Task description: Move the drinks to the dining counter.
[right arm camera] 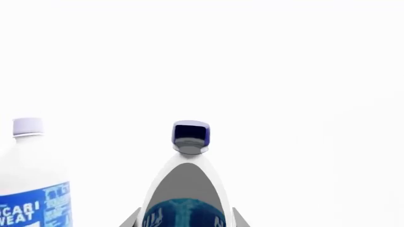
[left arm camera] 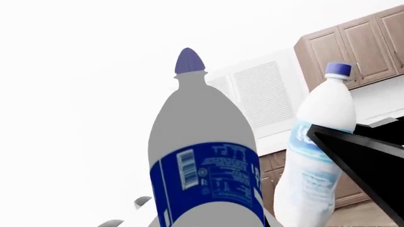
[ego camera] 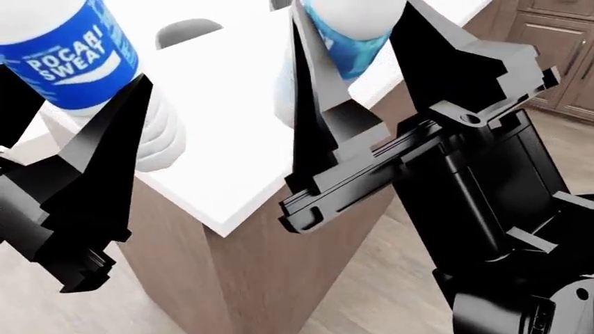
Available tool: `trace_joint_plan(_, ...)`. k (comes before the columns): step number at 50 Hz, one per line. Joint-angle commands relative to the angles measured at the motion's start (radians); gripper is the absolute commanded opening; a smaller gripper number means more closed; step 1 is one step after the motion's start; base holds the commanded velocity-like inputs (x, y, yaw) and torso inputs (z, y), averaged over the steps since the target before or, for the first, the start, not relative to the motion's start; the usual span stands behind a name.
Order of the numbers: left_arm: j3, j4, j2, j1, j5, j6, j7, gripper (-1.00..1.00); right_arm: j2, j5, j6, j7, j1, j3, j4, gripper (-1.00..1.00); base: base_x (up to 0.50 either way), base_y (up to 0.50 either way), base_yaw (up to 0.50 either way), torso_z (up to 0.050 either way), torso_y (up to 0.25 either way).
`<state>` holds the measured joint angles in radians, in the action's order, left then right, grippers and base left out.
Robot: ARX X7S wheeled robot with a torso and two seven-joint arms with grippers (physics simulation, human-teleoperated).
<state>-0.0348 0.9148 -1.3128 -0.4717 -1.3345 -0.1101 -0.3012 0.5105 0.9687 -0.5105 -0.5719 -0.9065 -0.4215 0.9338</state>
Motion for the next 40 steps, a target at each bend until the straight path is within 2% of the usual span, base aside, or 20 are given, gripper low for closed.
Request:
trace_joint_plan(1,0.006,-0.004,0.001,-0.01,-0.012,0.003,0.002,-1.0,0.003,0.002,0.005,0.014,0.008,0.005,0.004,-1.0,0.0,0.0,0.0,0.0,0.014)
trace_joint_plan(12,0.017,-0.006,-0.002,0.001,-0.009,0.003,0.005,-1.0,0.01,0.024,0.005,0.011,-0.008,0.008,0.004,-1.0,-0.01,0.01,0.0,0.001,0.001)
trace_joint_plan(30,0.054,-0.01,-0.015,0.031,-0.017,0.013,0.011,-1.0,0.016,0.038,0.005,0.008,-0.021,0.002,0.004,-1.0,-0.21,0.29,0.0,0.0,0.001)
trace_joint_plan(40,0.056,-0.01,-0.013,0.027,-0.019,0.007,0.01,-1.0,0.02,0.04,-0.008,-0.006,-0.034,-0.007,0.011,-1.0,-0.02,0.02,0.0,0.0,0.001)
